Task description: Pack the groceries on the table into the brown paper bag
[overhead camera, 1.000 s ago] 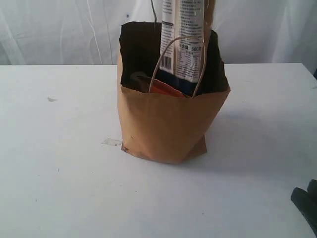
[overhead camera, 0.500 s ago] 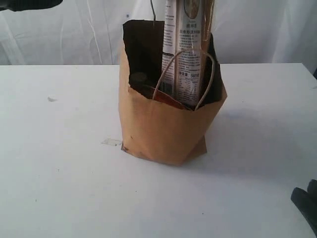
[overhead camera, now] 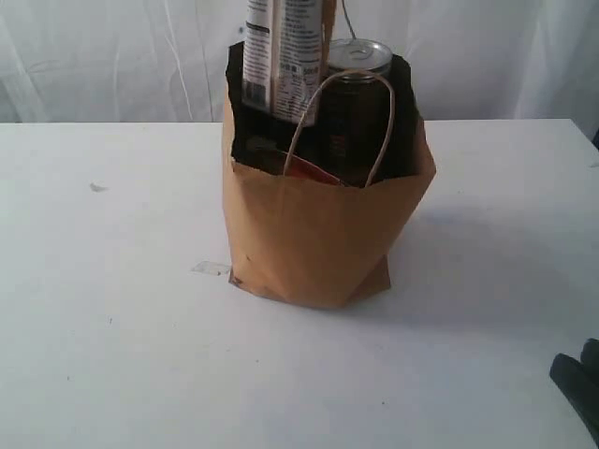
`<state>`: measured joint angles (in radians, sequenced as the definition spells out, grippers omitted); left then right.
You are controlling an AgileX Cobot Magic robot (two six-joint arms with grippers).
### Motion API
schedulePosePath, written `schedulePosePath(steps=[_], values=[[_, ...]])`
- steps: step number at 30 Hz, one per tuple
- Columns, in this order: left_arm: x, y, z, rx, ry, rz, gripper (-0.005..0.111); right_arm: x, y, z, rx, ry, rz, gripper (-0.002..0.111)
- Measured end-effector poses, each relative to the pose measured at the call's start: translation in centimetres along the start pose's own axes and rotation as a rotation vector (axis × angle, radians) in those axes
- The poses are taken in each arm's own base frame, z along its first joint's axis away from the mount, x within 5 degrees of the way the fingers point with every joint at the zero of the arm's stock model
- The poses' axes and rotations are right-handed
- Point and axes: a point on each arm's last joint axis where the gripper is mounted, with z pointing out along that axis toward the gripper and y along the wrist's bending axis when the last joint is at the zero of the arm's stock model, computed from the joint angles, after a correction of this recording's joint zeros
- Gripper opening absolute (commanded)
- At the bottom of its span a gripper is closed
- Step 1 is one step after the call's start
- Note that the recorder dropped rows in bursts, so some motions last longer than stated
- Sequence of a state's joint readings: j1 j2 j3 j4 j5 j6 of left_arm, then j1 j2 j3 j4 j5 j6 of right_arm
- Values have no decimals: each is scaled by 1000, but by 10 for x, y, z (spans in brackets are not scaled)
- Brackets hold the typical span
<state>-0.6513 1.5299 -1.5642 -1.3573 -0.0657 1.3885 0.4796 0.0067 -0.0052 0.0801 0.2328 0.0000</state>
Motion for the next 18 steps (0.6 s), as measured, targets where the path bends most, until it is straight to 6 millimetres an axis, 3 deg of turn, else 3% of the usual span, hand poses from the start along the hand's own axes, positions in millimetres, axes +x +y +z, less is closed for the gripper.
schedulePosePath(steps=[18], values=[[15, 16, 15, -169, 31, 32, 0, 0, 0, 0, 0, 0, 0, 31]])
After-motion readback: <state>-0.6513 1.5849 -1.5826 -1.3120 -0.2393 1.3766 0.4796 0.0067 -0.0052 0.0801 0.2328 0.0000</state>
